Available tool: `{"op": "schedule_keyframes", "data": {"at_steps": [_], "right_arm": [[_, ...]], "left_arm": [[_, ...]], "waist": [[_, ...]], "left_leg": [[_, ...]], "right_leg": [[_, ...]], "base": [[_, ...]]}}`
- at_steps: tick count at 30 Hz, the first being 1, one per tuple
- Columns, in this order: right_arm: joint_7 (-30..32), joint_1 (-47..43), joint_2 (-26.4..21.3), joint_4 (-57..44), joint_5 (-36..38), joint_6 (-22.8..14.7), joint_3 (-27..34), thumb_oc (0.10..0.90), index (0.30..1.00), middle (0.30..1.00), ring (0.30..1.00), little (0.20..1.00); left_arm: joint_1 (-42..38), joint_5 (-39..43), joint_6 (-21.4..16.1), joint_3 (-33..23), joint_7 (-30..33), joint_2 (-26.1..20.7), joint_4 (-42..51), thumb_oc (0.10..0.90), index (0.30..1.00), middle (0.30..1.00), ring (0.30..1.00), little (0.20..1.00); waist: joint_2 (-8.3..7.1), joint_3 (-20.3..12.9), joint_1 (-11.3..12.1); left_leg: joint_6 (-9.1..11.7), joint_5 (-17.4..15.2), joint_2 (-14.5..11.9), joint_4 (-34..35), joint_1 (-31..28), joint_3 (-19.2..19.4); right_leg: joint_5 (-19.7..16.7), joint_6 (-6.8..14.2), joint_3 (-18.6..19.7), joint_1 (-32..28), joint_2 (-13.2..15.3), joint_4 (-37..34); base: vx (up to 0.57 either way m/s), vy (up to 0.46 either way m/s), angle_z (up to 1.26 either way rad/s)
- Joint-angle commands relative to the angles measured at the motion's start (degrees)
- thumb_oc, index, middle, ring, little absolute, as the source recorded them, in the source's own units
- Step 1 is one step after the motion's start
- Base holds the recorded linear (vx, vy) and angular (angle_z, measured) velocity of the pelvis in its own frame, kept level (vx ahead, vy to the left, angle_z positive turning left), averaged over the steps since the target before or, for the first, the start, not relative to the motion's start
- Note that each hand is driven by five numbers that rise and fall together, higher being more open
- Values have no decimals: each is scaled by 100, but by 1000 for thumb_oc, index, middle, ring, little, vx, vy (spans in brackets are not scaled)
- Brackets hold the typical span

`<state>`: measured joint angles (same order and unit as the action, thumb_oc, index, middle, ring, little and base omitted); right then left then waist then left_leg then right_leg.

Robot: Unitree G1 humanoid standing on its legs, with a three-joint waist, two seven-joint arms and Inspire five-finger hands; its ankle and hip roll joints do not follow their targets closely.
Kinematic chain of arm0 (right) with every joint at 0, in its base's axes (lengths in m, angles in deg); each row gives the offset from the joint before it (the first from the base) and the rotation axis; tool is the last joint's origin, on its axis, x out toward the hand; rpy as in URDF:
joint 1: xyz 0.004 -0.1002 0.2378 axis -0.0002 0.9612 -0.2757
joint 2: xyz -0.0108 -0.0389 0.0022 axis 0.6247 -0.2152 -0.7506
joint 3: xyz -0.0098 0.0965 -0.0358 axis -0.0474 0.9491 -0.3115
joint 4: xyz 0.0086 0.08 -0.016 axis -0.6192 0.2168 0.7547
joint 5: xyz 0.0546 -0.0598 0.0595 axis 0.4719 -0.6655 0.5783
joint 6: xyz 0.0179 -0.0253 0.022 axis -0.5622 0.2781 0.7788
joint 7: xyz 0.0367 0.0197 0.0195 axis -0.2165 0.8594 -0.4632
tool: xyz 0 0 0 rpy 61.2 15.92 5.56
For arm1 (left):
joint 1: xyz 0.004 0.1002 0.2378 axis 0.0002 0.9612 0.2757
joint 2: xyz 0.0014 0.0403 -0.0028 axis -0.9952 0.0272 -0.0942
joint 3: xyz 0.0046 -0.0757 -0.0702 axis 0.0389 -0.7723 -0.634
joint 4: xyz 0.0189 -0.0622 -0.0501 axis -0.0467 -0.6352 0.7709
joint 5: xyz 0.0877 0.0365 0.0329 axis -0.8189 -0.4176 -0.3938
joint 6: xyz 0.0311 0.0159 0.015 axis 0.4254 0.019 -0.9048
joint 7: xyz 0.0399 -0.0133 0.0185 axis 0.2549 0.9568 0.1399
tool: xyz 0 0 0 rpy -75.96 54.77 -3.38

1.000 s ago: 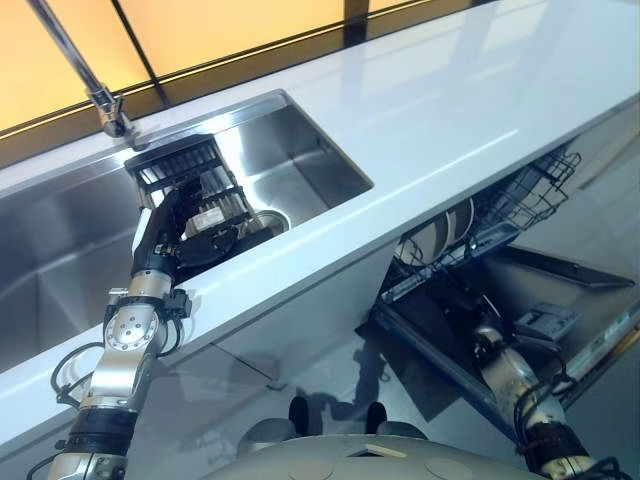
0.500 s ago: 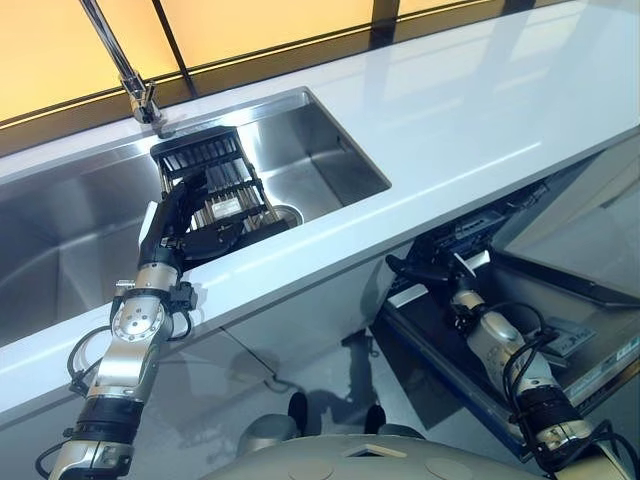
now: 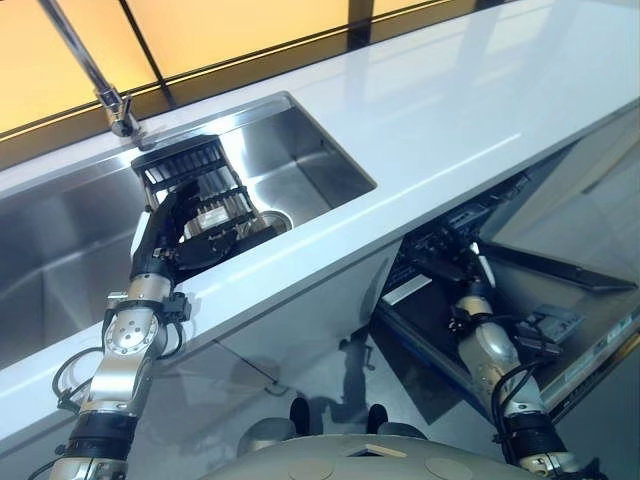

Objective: Pick up plates and place into dishwasher.

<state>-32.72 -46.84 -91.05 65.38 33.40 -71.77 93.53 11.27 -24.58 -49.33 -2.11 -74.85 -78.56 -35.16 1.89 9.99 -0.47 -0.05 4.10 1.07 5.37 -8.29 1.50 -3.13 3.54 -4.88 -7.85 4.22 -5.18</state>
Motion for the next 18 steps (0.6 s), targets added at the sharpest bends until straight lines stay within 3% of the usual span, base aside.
{"op": "schedule_keyframes", "data": {"at_steps": [1, 7, 13, 18], "right_arm": [[544, -243, -520, -388, -781, -451, 516, 800, 900, 900, 900, 900], [2117, 14, -881, -209, -980, -558, 1560, 800, 900, 900, 900, 900], [2721, 32, -1083, 955, -1060, -197, 1931, 800, 900, 900, 900, 900], [3276, 37, -1067, 2420, -231, -408, 2195, 800, 900, 900, 900, 900]], "left_arm": [[-195, 203, -473, -313, 23, -380, 135, 800, 900, 900, 900, 900], [-186, 339, -444, -520, -31, -534, 143, 800, 900, 900, 900, 900], [-389, 452, -448, -513, -81, -686, -10, 800, 900, 900, 900, 900], [-442, 493, -500, -428, -161, -785, -60, 800, 900, 900, 900, 900]], "waist": [[-255, -199, -197], [-245, -123, -364], [-236, -96, -391], [-233, -92, -339]], "left_leg": [[-134, -491, 382, -37, -83, 232], [-131, -502, 343, -37, -57, 376], [-109, -512, 324, -46, -1, 457], [-98, -504, 302, -59, 32, 483]], "right_leg": [[-17, 303, 74, 135, -92, 149], [-28, 351, 223, 249, -131, 243], [-23, 383, 254, 335, -135, 297], [-39, 373, 222, 346, -145, 303]], "base": [[-31, -28, -12], [-35, -29, -17], [-34, -27, -14], [-6, -48, -6]]}}
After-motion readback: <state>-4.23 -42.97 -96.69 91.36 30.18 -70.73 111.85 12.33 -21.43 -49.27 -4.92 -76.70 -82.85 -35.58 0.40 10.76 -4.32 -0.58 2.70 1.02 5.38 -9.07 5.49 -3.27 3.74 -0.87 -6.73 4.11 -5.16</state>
